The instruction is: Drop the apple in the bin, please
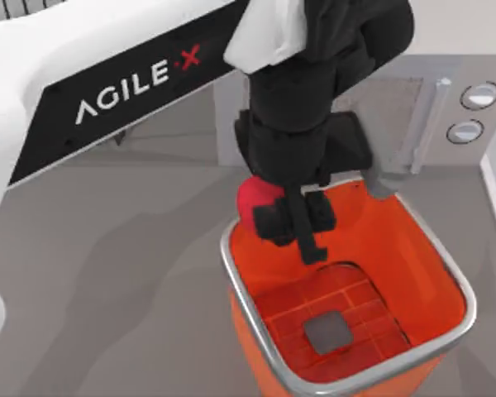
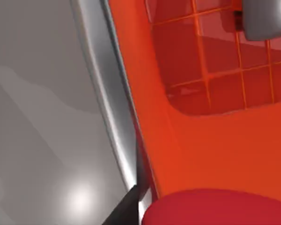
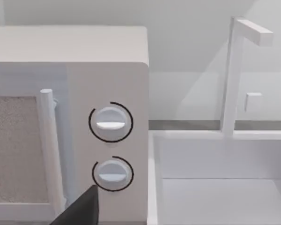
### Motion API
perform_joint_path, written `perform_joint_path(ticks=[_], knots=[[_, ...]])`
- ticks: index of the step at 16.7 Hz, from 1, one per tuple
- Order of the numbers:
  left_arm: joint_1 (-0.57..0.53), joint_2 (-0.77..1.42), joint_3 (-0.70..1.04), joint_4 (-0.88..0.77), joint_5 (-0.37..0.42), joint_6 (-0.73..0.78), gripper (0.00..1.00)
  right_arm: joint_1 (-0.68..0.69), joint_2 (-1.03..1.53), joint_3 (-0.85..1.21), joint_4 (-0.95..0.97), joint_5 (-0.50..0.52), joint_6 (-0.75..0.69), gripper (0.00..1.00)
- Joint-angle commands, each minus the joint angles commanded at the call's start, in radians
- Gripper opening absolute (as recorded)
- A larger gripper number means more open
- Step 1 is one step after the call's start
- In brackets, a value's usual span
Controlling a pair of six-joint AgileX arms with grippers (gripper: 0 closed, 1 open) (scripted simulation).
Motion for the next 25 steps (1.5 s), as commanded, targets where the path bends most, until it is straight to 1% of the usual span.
perform_joint_path(ticks=[2, 4, 10, 13, 18, 23, 25], knots=[[-0.093, 0.046, 0.071, -0.013, -0.001, 0.016, 0.0, 0.0, 0.0, 0.0, 0.0, 0.0, 0.0, 1.0], [-0.144, 0.071, 0.112, -0.018, -0.002, 0.025, 0.0, 0.0, 0.0, 0.0, 0.0, 0.0, 0.0, 1.0], [-0.15, 0.069, 0.115, -0.015, -0.007, 0.029, 0.0, 0.0, 0.0, 0.0, 0.0, 0.0, 0.0, 1.0], [-0.152, 0.063, 0.042, 0.055, -0.004, 0.032, 0.0, 0.0, 0.0, 0.0, 0.0, 0.0, 0.0, 1.0], [-0.149, 0.052, -0.167, 0.246, -0.003, 0.032, 0.0, 0.0, 0.0, 0.0, 0.0, 0.0, 0.0, 1.0], [-0.149, 0.052, -0.193, 0.272, -0.003, 0.032, 0.0, 0.0, 0.0, 0.0, 0.0, 0.0, 0.0, 1.0], [-0.149, 0.052, -0.193, 0.272, -0.003, 0.032, 0.15, 0.0, 0.0, 0.0, 0.0, 0.0, 0.0, 1.0]])
